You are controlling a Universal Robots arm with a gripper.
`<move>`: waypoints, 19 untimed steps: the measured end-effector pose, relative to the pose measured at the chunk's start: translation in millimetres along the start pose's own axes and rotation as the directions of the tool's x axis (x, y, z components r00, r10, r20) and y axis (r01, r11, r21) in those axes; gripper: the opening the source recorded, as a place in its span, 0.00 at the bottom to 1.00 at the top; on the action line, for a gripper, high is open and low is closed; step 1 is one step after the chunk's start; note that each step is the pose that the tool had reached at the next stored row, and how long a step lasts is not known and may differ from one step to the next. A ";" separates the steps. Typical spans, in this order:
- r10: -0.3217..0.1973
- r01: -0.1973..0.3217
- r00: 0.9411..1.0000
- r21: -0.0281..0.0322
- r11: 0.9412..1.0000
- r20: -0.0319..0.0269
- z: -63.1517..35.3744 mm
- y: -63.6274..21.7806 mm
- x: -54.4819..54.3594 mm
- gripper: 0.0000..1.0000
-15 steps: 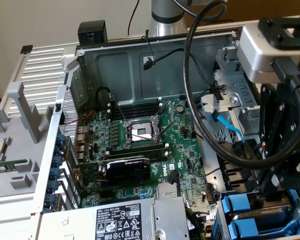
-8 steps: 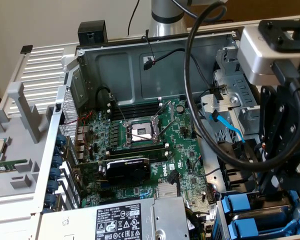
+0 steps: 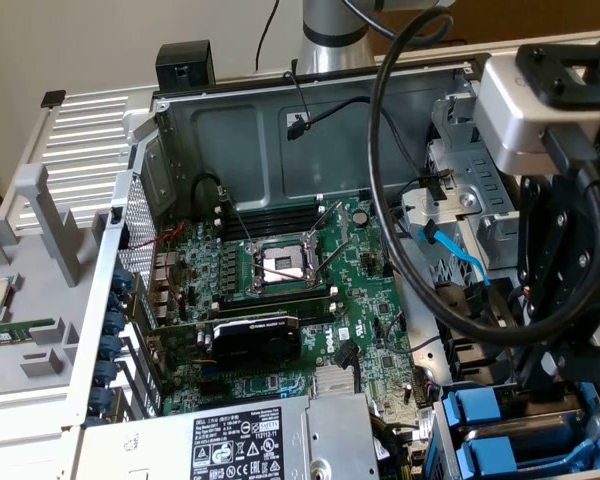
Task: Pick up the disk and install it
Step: 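Insert the second disk wire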
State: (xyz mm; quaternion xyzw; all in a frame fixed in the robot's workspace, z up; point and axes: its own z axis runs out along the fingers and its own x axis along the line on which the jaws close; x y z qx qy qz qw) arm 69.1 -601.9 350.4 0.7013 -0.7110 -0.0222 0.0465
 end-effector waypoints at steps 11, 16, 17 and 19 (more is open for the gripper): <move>-0.001 0.001 1.000 0.000 1.000 0.005 0.9 -1.2 -0.1 0.16; -0.001 0.001 1.000 0.000 1.000 0.008 1.1 -2.0 -0.1 0.16; -0.001 0.001 1.000 0.000 1.000 0.009 1.1 -2.2 -0.1 0.16; -0.001 0.001 1.000 0.000 1.000 0.010 1.2 -2.2 -0.2 0.16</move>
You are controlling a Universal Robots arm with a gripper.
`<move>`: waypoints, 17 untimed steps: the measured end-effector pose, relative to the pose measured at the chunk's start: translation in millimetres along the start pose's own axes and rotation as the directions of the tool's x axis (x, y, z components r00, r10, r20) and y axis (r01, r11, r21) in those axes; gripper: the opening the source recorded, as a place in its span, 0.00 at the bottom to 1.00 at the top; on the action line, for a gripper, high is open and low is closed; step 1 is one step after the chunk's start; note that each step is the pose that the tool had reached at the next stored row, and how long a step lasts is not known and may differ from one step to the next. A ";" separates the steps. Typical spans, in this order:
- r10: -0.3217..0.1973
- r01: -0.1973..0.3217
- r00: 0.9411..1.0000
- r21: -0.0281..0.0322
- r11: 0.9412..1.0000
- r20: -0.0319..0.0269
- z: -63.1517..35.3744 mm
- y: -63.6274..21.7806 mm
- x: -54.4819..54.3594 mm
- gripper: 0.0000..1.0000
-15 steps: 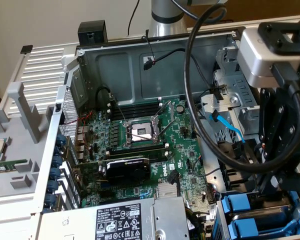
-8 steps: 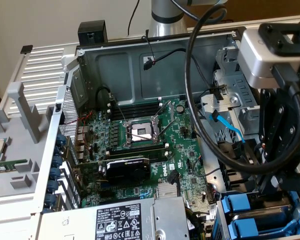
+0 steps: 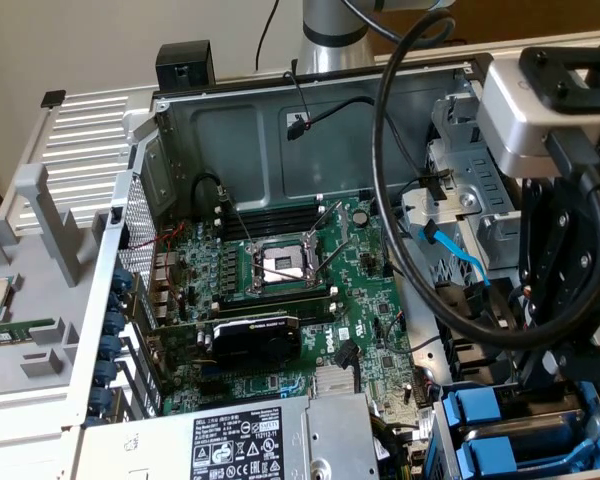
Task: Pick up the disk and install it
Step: 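Insert the second disk wire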
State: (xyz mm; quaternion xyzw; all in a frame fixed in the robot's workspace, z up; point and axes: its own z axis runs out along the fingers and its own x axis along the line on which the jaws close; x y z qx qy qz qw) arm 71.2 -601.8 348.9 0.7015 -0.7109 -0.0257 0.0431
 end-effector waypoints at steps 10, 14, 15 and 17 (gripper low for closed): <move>0.000 0.000 1.000 0.000 1.000 0.003 0.9 1.1 0.3 0.16; 0.000 0.000 1.000 0.000 1.000 0.006 1.0 1.2 1.4 0.16; 0.000 0.000 1.000 0.000 1.000 0.006 1.0 1.2 2.0 0.16; 0.000 0.000 1.000 0.000 1.000 0.007 0.9 1.1 2.3 0.16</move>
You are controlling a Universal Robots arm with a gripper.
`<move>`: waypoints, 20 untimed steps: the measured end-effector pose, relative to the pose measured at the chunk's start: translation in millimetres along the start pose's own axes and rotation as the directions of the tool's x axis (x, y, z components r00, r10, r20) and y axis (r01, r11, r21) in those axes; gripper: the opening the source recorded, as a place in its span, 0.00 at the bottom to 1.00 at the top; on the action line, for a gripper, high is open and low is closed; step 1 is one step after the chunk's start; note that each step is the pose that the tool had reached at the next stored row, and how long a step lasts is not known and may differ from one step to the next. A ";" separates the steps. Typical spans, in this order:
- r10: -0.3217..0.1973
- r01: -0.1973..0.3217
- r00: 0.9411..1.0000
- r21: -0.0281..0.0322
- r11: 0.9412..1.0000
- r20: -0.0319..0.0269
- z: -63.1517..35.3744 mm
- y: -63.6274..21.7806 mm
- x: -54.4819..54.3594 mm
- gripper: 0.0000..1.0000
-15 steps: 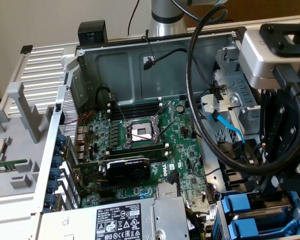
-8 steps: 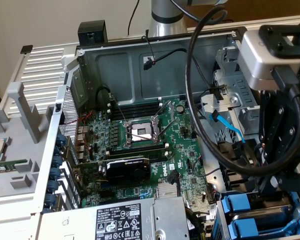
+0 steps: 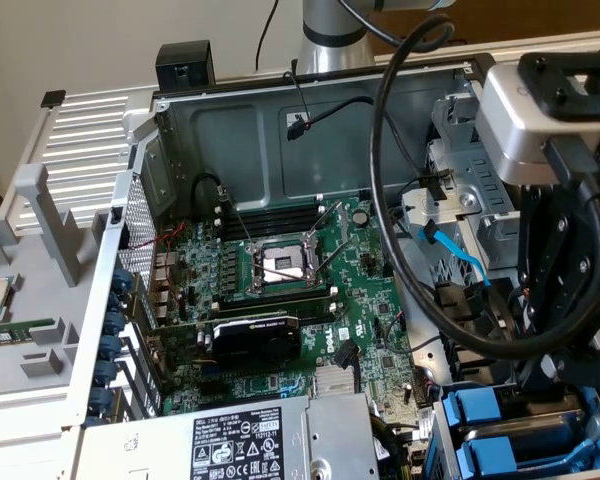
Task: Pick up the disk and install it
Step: 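Insert the second disk wire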
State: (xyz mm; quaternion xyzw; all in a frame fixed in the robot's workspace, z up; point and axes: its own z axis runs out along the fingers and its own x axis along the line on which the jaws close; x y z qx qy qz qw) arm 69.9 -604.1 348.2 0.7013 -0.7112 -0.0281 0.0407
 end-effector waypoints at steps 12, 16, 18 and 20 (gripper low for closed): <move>0.001 -0.001 1.000 0.000 1.000 0.006 0.1 -1.5 0.6 0.16; 0.001 -0.001 1.000 0.000 1.000 0.008 0.4 -0.5 0.7 0.16; 0.001 -0.001 1.000 0.000 1.000 0.010 0.6 -0.5 1.3 0.16; 0.002 -0.002 1.000 0.000 1.000 0.011 0.5 -0.5 2.6 0.16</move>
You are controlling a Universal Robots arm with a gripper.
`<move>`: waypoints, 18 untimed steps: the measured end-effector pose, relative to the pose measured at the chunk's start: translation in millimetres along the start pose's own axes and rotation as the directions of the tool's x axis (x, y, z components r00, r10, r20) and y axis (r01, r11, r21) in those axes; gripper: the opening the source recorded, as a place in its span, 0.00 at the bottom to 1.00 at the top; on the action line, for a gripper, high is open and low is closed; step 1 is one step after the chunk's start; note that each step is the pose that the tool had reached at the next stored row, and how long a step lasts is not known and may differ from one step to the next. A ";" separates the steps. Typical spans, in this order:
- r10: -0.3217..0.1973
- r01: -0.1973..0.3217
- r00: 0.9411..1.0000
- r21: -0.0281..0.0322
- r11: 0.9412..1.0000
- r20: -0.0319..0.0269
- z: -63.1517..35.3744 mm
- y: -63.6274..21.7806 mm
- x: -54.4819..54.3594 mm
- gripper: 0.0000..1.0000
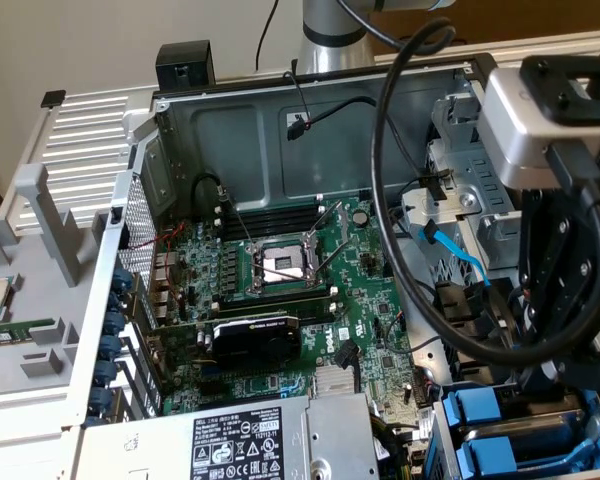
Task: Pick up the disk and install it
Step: 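Insert the second disk wire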
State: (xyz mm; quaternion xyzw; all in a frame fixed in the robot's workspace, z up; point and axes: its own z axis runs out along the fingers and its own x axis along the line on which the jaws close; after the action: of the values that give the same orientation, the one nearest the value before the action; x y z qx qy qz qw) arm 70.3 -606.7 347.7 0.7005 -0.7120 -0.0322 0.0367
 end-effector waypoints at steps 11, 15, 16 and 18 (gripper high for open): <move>0.003 -0.003 1.000 0.000 1.000 0.005 -0.1 -1.4 1.2 0.16; 0.004 -0.004 1.000 0.000 1.000 0.006 0.0 -1.6 1.3 0.16; 0.004 -0.004 1.000 0.000 1.000 0.006 0.0 -1.6 1.5 0.16; 0.005 -0.005 1.000 0.000 1.000 0.007 0.1 -1.7 1.7 0.16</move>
State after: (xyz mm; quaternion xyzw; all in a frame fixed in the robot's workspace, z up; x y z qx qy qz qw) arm 71.9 -608.4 347.4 0.6985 -0.7139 -0.0344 0.0344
